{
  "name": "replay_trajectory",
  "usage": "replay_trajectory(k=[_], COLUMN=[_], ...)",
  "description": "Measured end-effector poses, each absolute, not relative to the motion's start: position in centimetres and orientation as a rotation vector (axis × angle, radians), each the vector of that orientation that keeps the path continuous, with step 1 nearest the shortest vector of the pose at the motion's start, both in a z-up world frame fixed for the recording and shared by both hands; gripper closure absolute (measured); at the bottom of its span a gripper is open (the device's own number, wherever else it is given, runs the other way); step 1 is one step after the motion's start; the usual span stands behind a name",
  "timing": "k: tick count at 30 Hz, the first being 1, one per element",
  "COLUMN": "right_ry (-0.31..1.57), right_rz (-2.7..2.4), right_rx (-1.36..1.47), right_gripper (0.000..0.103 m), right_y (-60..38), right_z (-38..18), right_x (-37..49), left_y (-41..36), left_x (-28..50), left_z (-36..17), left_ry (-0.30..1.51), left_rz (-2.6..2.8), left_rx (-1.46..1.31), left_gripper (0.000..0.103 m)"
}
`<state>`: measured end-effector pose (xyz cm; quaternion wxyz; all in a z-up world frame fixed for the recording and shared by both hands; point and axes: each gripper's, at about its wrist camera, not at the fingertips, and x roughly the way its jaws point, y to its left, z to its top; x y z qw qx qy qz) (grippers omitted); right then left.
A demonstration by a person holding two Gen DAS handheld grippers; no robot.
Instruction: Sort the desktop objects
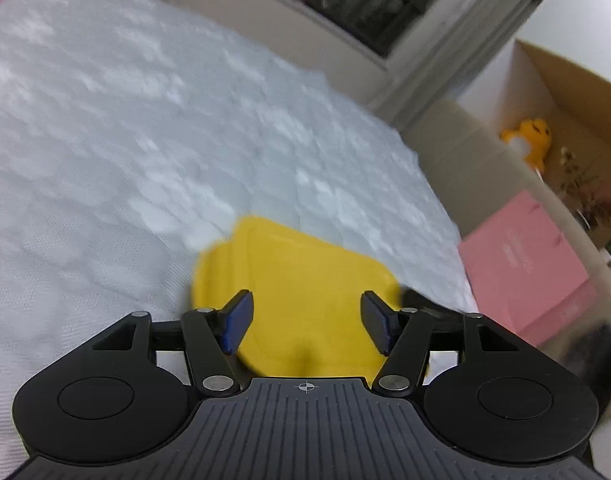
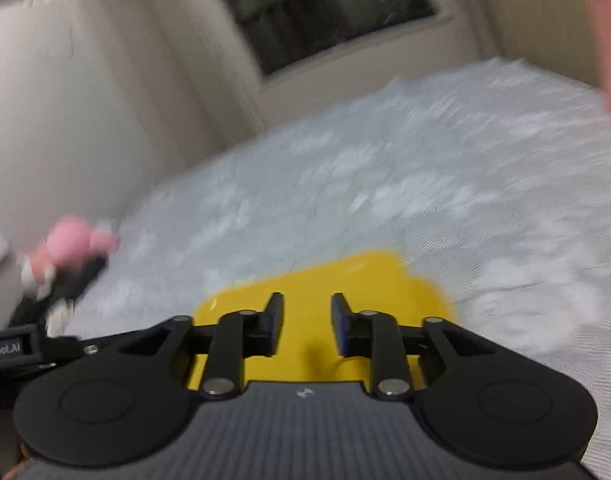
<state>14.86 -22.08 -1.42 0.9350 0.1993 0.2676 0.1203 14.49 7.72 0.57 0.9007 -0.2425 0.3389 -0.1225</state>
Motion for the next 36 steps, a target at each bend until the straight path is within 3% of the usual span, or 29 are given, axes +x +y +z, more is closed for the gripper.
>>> replay_trajectory(k=[2,6,8,13,15,25,27,28,31,33,34,35,36], right_ry=[0.496,0.584,0.62,0.628,0.609,0.519,0.551,0.59,0.698,0.683,0.684,0.684,0.685], right_rz=[0.133,0.121,0.153,0.178,0.183,0.217,0.28,0.301,0.337,0.34,0.341,0.341,0.338], right_rx=[0.408,0.449,0.504,0.528,0.55,0.583,0.583,0.564,0.488,0.451,0.451,0.451,0.449], right_gripper=[0.054,0.059,0.06,0.058,0.063,0.062,0.066,0.069,0.099,0.102,0.102,0.102,0.103], right_y=[-23.7,-25.2,-25.5,-25.6,-25.8,-26.5,-25.4,-24.6,-22.4,-22.2,-22.5,-22.7,-23.0], right_z=[-1.1,-3.3,-4.5,-4.8,-4.5,-3.0,-2.7,-2.8,-3.6,-3.9,-3.9,-4.0,-4.0], right_x=[13.0,13.1,13.3,12.8,12.2,13.6,15.3,16.5,18.8,18.4,18.0,17.6,17.1], left_y=[8.2,7.8,7.1,7.5,7.8,10.8,9.2,8.5,7.0,6.6,6.6,6.6,6.8], left_x=[14.3,16.5,17.2,17.3,16.9,16.7,18.1,18.7,19.2,19.0,18.7,18.5,18.3], left_z=[0.7,-1.4,-3.0,-4.6,-4.1,-0.2,-0.3,-0.5,-1.6,-2.6,-3.0,-3.4,-3.7], left_ry=[0.686,0.812,0.879,0.923,0.902,0.677,0.718,0.747,0.824,0.875,0.884,0.892,0.901], left_rz=[-0.175,-0.182,-0.186,-0.213,-0.198,-0.226,-0.279,-0.302,-0.34,-0.336,-0.335,-0.335,-0.34], left_rx=[-0.483,-0.514,-0.517,-0.578,-0.575,-0.761,-0.758,-0.755,-0.742,-0.732,-0.733,-0.735,-0.746], left_gripper=[0.027,0.029,0.035,0.03,0.033,0.024,0.028,0.034,0.043,0.053,0.071,0.081,0.082])
